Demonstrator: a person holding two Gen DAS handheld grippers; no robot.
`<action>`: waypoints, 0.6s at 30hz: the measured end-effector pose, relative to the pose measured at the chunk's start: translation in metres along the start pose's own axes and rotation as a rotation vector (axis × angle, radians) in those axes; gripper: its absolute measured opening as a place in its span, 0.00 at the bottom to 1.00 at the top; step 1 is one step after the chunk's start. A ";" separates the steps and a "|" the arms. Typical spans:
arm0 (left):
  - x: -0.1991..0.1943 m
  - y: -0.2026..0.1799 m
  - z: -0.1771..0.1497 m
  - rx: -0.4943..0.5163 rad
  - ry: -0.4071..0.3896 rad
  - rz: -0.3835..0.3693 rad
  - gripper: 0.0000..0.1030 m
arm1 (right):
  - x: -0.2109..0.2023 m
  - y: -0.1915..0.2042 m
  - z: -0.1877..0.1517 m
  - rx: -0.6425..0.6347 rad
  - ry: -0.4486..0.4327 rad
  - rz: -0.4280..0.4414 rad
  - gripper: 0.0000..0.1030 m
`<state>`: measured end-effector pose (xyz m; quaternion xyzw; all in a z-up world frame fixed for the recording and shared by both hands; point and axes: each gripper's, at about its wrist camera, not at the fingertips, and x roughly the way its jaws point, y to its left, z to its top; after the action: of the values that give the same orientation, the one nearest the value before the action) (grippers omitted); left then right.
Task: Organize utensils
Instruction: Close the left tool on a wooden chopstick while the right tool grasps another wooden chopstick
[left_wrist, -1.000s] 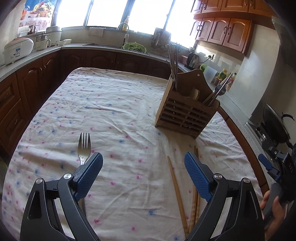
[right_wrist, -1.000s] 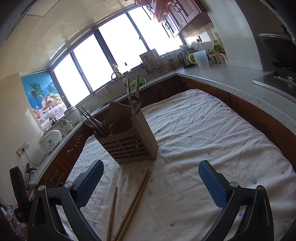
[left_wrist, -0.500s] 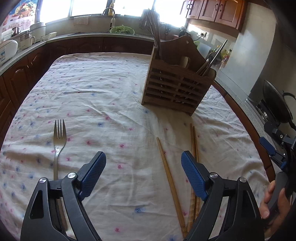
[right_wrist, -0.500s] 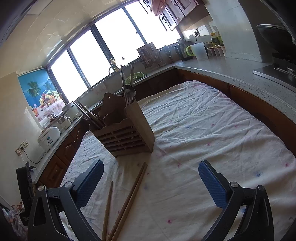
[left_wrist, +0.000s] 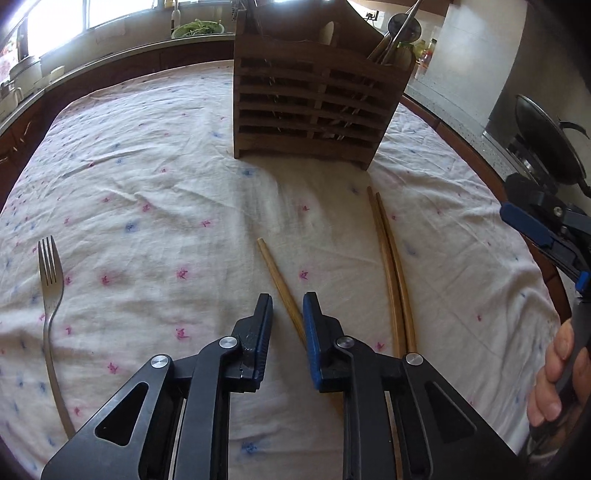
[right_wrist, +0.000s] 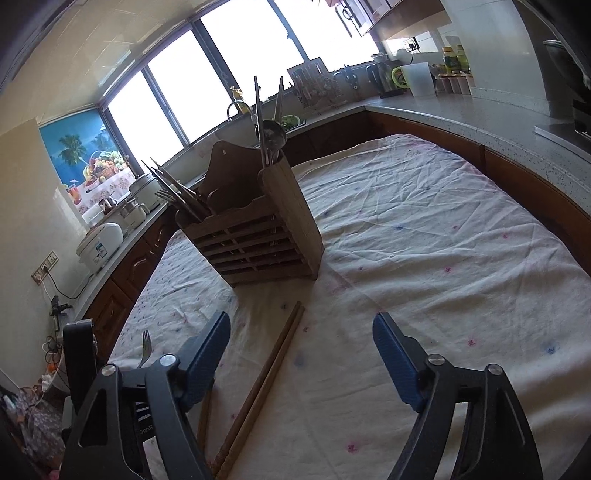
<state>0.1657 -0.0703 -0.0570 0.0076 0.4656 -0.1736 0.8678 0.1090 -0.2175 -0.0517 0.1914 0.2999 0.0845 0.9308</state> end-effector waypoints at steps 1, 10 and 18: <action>-0.002 0.004 -0.001 0.007 0.001 0.012 0.13 | 0.007 0.003 0.000 -0.007 0.022 0.008 0.57; -0.014 0.050 -0.001 -0.031 0.008 0.040 0.13 | 0.075 0.034 -0.009 -0.097 0.208 0.052 0.30; -0.011 0.054 0.001 -0.067 0.009 0.022 0.16 | 0.109 0.032 -0.004 -0.115 0.288 -0.029 0.28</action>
<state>0.1778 -0.0166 -0.0552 -0.0156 0.4750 -0.1485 0.8672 0.1928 -0.1577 -0.0988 0.1194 0.4275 0.1147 0.8887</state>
